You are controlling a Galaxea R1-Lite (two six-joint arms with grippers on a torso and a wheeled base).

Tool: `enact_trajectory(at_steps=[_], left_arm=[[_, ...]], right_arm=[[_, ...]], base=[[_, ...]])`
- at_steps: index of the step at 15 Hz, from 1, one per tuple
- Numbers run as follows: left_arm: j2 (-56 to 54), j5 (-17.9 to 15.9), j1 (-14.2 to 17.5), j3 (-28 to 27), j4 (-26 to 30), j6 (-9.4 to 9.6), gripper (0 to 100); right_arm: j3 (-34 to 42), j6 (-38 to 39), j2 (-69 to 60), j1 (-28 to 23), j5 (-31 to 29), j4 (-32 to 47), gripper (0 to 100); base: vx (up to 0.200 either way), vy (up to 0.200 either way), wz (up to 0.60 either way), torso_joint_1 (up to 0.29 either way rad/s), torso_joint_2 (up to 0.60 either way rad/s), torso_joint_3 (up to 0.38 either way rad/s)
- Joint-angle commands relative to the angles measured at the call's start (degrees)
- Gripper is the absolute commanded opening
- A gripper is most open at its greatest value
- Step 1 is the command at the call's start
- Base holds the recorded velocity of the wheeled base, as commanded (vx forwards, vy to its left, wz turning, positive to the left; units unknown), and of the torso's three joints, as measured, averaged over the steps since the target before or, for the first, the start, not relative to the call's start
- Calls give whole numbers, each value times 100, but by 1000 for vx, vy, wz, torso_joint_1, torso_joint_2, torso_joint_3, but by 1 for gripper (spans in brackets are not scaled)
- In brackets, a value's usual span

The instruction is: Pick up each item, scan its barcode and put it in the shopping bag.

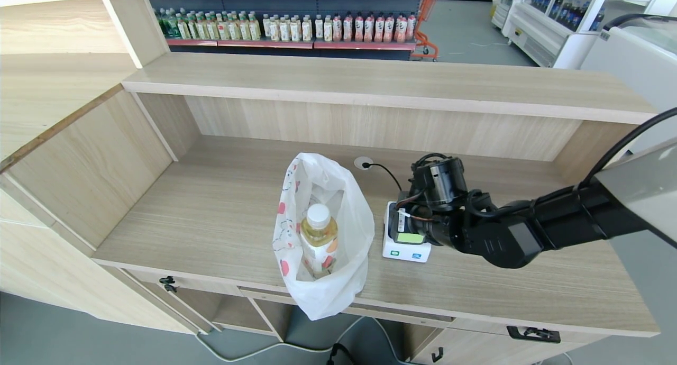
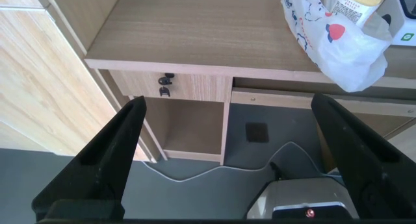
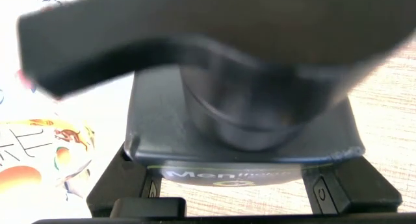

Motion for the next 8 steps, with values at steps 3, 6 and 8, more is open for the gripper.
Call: enact_trajectory(at_steps=[3,6,8], left_arm=[[-2,-1,0,0,2,-10,100],[-2,-1,0,0,2,8,100],[-2,-1,0,0,2,17,100]], right_arm=[[5,10,33,14,-36,15,0],[-4,19,-46,5,-45,-161,0],[75,10,-257,-21,-53,-302,0]], base=[[0,0,0,0,0,0],[0,0,0,0,0,0],[0,0,0,0,0,0]])
